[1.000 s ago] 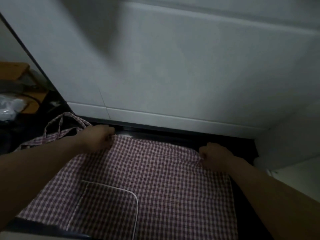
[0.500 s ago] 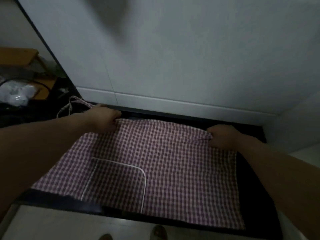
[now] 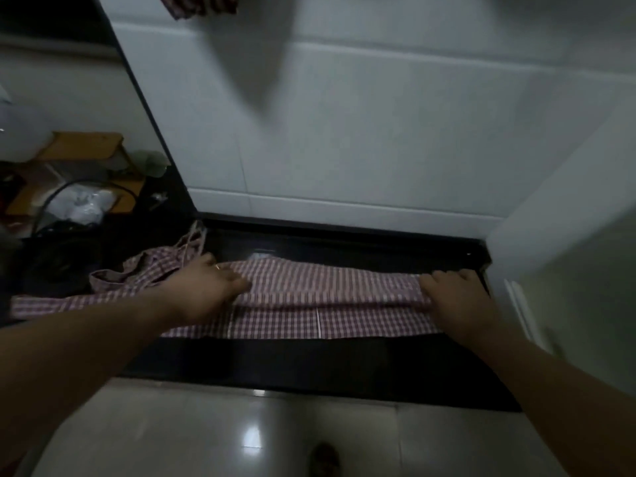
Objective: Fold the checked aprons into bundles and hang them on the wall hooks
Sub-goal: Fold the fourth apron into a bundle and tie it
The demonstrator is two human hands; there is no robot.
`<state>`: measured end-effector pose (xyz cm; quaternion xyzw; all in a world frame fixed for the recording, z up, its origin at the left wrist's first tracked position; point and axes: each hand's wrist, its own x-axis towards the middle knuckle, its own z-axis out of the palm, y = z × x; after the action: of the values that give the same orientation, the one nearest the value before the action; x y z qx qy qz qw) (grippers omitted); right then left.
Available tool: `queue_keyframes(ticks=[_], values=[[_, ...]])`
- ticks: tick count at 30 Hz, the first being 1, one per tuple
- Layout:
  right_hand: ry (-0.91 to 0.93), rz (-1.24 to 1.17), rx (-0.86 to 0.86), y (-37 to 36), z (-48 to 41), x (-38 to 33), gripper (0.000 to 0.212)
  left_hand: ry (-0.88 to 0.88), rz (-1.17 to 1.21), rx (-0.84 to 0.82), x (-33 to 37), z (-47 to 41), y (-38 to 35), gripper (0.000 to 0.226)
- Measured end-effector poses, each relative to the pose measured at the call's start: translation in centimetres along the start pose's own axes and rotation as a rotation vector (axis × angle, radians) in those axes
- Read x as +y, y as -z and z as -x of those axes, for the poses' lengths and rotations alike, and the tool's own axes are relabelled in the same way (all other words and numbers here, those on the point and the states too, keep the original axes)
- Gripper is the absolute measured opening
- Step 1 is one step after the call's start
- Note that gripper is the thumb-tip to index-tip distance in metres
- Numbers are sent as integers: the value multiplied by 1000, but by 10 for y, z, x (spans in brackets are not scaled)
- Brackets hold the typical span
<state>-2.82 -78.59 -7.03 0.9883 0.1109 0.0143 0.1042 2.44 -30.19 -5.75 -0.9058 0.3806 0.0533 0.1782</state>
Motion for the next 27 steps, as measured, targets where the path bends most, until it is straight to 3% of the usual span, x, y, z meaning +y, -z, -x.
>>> queue_keyframes(ticks=[2, 4, 11, 12, 15, 20, 21, 23, 25, 27], values=[[-46, 1, -148, -13, 10, -6, 39, 16, 84, -144, 17, 6, -15, 42], [-87, 26, -175, -23, 4, -10, 33, 78, 146, -241, 32, 7, -25, 52], [-80, 118, 164, -32, -22, 1, 27, 217, 174, -173, 57, 7, -45, 53], [-89, 141, 72, -37, -14, 2, 27, 225, 201, -182, 61, 7, -48, 51], [-156, 147, -439, -55, 17, 4, 50, 252, 281, -172, 70, 10, -55, 53], [-275, -110, -687, -23, -2, 9, 45, 259, 444, 91, 69, -10, -52, 67], [-350, -227, -649, -20, -11, 13, 52, 258, 464, 141, 69, -24, -51, 65], [-585, -552, -387, -22, -24, 17, 60, 286, 458, 203, 74, -54, -47, 57], [-787, -797, -258, -32, -37, 16, 56, 317, 474, 201, 81, -79, -44, 60], [-826, -928, -222, -45, -46, 17, 44, 312, 475, 165, 88, -93, -42, 66]])
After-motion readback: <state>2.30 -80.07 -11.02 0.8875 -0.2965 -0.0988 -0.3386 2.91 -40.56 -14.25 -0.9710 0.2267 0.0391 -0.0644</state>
